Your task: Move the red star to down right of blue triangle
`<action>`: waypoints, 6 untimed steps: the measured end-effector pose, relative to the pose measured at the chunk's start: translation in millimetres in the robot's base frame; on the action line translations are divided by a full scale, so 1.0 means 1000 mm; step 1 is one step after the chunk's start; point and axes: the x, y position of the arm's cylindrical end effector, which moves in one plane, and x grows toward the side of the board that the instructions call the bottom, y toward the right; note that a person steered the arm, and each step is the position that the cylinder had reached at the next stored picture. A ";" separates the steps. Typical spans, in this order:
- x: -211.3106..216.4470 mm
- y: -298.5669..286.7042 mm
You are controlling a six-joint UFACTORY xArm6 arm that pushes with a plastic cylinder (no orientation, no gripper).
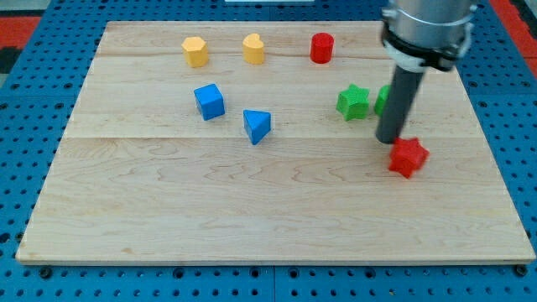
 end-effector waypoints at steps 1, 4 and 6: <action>0.025 0.027; 0.072 0.056; 0.027 -0.081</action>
